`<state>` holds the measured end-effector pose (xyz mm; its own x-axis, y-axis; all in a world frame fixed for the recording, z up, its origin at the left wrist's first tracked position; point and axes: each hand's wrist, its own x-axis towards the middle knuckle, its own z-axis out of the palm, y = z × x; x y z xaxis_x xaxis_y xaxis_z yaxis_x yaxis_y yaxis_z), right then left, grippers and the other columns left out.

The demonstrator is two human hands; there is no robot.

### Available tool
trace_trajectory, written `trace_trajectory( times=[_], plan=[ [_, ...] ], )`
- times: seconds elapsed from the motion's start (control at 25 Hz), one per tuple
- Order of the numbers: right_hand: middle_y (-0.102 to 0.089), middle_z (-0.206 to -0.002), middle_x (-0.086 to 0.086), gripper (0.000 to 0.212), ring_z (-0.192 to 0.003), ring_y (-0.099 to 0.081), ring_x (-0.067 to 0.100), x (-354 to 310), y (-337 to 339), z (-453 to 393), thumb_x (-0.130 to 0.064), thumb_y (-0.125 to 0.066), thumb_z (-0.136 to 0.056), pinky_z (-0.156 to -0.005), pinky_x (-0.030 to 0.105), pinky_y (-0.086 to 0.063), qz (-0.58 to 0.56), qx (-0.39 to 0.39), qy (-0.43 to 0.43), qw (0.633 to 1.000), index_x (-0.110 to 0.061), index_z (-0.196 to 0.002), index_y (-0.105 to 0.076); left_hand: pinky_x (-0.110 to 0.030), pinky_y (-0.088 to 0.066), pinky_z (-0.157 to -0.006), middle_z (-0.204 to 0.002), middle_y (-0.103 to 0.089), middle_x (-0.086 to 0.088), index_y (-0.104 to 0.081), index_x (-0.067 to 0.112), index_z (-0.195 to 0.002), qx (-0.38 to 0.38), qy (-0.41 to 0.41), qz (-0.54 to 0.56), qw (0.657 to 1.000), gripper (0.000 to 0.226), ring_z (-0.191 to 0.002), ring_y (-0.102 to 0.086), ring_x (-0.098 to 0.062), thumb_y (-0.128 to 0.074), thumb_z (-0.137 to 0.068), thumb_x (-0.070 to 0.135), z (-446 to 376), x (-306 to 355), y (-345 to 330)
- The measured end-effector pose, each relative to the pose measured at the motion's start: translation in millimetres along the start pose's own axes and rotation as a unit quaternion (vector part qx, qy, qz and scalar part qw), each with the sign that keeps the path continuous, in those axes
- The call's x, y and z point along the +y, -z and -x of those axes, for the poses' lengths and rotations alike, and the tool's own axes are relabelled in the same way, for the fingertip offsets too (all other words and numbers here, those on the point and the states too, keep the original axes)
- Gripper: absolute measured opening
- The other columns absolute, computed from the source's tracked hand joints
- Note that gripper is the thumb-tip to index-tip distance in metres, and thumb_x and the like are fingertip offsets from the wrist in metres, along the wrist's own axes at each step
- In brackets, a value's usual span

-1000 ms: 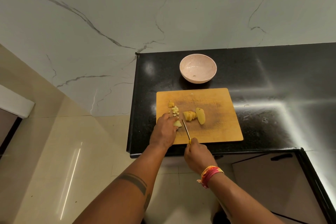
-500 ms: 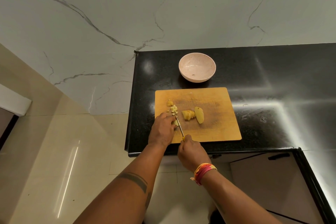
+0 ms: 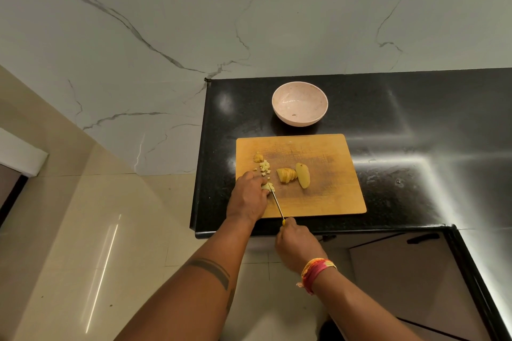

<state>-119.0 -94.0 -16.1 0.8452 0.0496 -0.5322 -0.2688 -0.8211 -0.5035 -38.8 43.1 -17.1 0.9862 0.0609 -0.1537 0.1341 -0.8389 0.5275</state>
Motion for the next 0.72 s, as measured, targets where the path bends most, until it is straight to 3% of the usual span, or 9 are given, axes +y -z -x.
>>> trace_trajectory(
  times=[0.16,0.52,0.72],
  plan=[
    [-0.060,-0.078,0.001,0.018,-0.067,-0.058,0.017,6.4,-0.5,15.2,-0.028,-0.032,-0.107,-0.054,0.033,-0.038,0.003,0.015,0.012,1.000,-0.019,-0.100,-0.047,-0.034,-0.048,-0.103,-0.133,-0.052,0.002,-0.064,0.020,-0.137,-0.004,-0.006,0.006,1.000,0.040,-0.122,-0.050,-0.017,-0.066,-0.098,0.027,2.9,-0.8,3.3],
    [-0.063,-0.081,0.008,0.017,-0.070,-0.061,0.026,-17.4,1.7,-12.3,-0.024,-0.035,-0.102,-0.062,0.040,-0.050,-0.009,0.022,0.024,0.999,-0.015,-0.099,-0.049,-0.038,-0.050,-0.104,-0.131,-0.053,0.002,-0.060,0.023,-0.139,-0.008,-0.018,0.030,0.999,0.042,-0.121,-0.052,-0.016,-0.067,-0.097,0.023,7.8,-12.4,0.1],
    [-0.066,-0.089,0.014,0.017,-0.073,-0.062,0.030,-23.7,3.5,-21.3,-0.021,-0.036,-0.103,-0.063,0.041,-0.049,0.003,0.010,0.034,0.999,-0.011,-0.103,-0.050,-0.035,-0.052,-0.096,-0.119,-0.055,0.002,-0.069,0.020,-0.123,0.002,-0.010,0.023,1.000,0.027,-0.110,-0.054,-0.015,-0.067,-0.096,0.021,3.2,-10.8,-0.7]
  ],
)
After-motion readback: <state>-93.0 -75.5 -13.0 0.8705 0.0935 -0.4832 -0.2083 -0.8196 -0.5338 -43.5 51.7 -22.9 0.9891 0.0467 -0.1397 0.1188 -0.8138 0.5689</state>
